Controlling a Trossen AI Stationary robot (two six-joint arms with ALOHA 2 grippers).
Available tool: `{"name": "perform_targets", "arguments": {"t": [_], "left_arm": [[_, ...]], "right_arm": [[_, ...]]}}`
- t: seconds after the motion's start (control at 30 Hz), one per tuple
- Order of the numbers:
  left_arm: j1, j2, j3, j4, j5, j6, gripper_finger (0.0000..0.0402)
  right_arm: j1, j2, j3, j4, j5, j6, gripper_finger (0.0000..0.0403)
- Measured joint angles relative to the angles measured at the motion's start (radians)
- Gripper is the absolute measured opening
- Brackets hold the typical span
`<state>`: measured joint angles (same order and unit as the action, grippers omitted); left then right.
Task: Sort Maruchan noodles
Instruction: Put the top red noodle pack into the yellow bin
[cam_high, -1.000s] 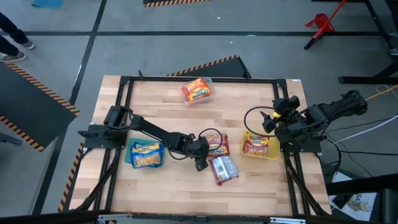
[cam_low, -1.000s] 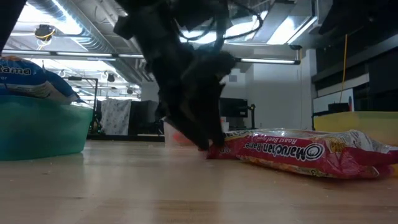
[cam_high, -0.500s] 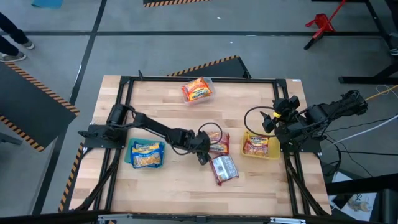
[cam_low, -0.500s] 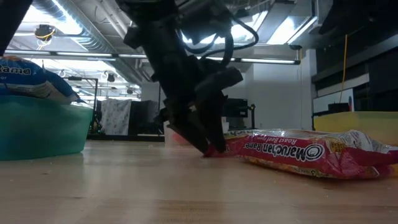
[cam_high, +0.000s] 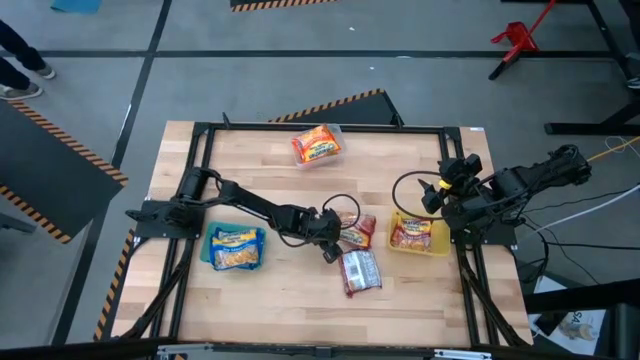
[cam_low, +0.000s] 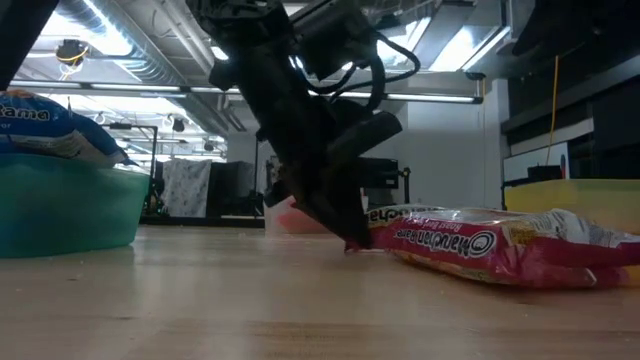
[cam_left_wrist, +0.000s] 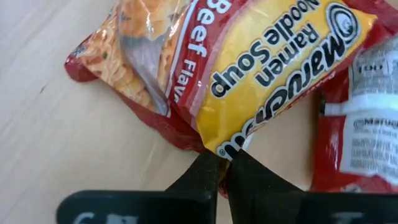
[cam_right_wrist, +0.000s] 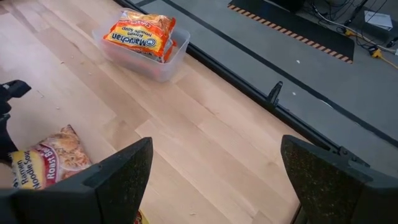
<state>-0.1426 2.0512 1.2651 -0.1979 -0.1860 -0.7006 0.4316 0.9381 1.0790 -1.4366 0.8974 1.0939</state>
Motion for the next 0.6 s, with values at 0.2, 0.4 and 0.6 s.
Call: {"name": "perform_targets", "arguments": {"t": [0.2, 0.4, 0.6], "left_arm": [[-0.003, -0.066, -0.004, -0.021, -0.023, -0.003, 0.0004], [-0.001, -0.115, 0.007, -0.015, -0.102, 0.0, 0.0003], [-0.001, -0.116, 0.071, -0.013, -0.149, 0.066, 0.0003]], "right_arm": [[0.0, 0.0, 0.0, 0.006, 0.001, 0.0, 0.034], [0.0, 0.0, 0.0, 0.008, 0.012, 0.0, 0.034], [0.0, 0.0, 0.0, 0.008, 0.035, 0.0, 0.034]]}}
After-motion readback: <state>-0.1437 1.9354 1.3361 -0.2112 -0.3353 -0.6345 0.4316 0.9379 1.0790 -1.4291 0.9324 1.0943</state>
